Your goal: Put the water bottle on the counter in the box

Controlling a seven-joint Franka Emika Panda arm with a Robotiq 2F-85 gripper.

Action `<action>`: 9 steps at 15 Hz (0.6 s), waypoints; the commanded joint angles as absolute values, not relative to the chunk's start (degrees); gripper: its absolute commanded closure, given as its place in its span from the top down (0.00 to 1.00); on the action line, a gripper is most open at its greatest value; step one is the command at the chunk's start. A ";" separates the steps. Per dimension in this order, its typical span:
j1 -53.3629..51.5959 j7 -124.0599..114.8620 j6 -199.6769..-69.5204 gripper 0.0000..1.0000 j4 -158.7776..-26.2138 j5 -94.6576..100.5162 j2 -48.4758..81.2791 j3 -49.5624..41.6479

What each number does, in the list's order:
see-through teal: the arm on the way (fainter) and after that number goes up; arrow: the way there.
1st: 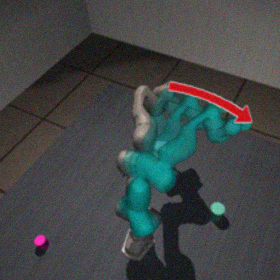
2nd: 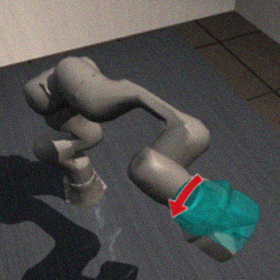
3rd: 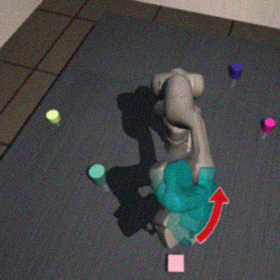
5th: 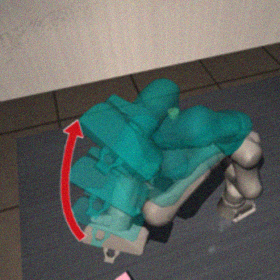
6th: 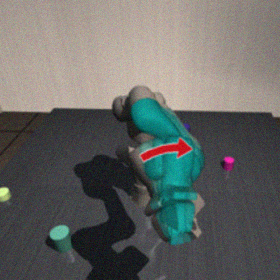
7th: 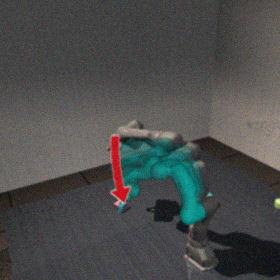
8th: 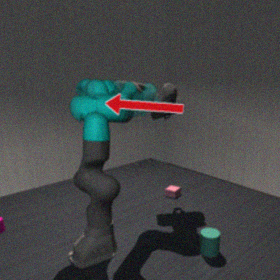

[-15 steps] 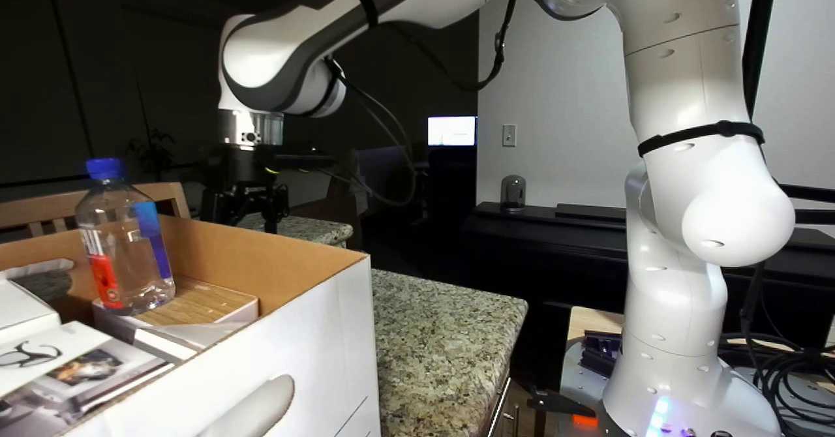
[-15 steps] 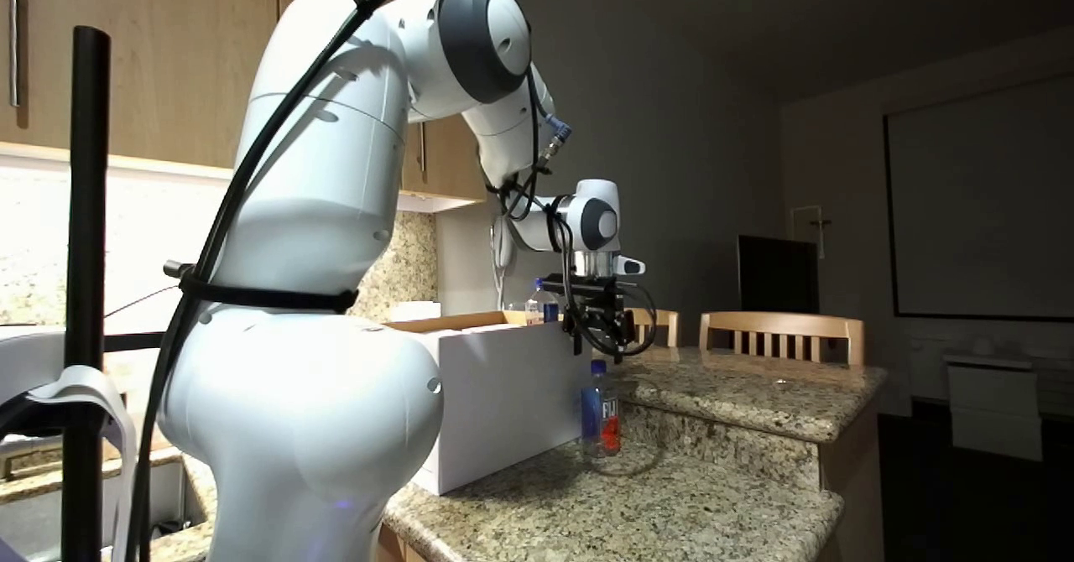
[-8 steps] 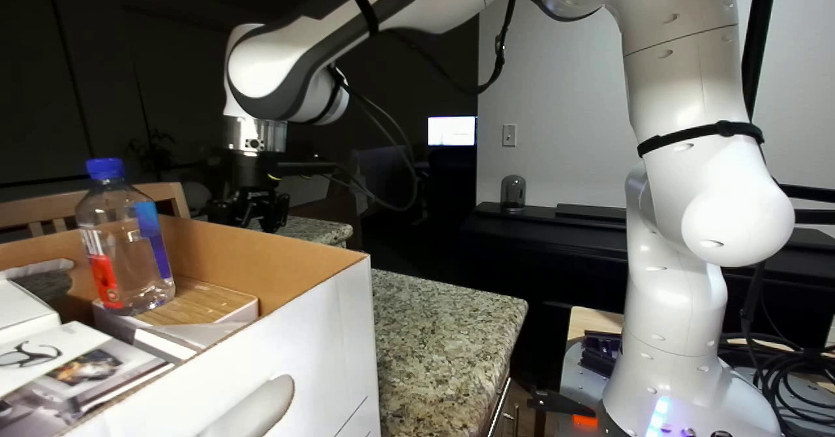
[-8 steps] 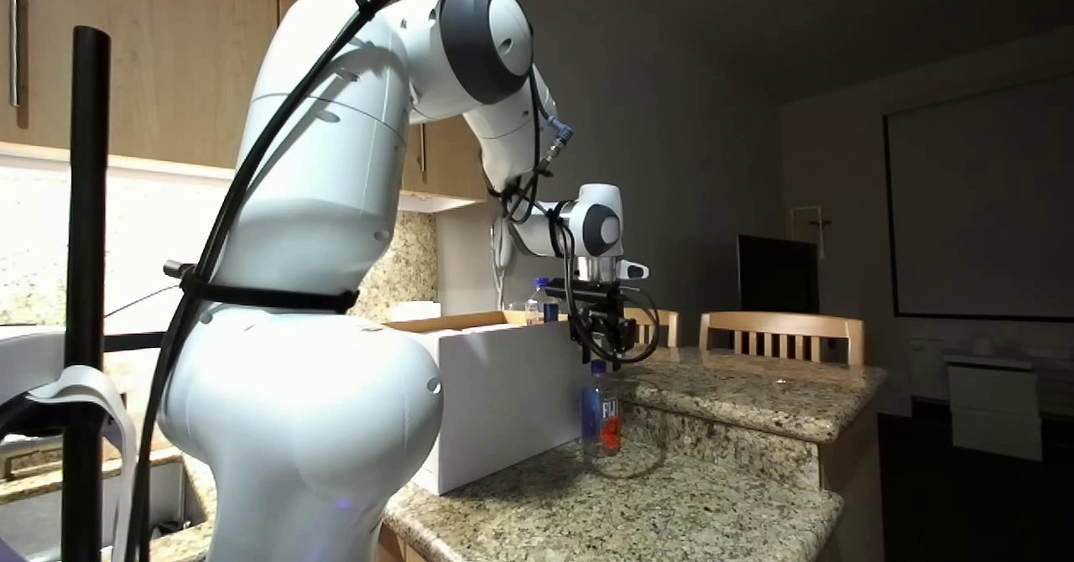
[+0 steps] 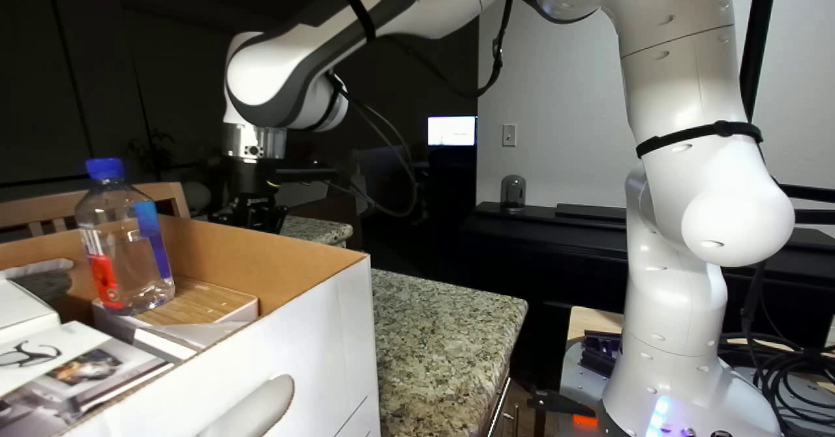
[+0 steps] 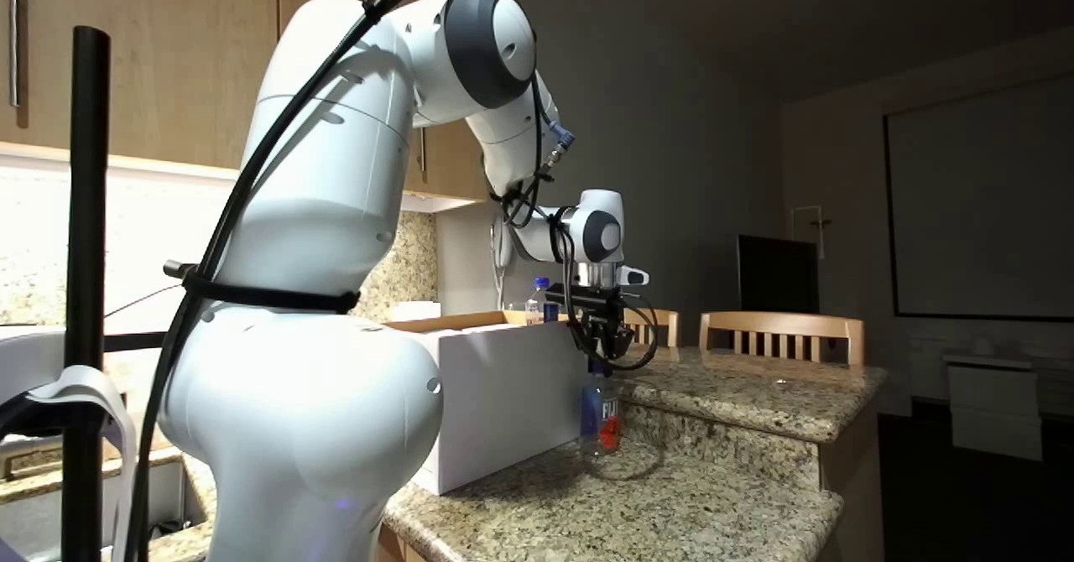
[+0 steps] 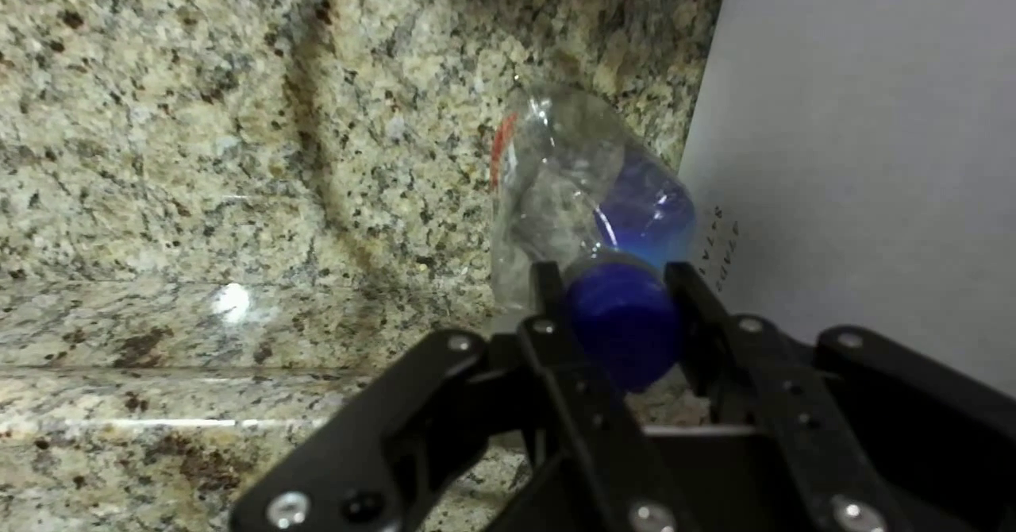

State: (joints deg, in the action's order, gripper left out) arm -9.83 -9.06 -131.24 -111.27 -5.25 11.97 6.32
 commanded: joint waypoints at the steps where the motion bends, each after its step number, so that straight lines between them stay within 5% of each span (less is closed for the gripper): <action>1: -9.25 -8.20 -132.89 0.15 -112.42 -6.50 11.70 6.98; 9: -8.90 -8.06 -122.89 0.16 -106.18 -3.06 8.22 5.92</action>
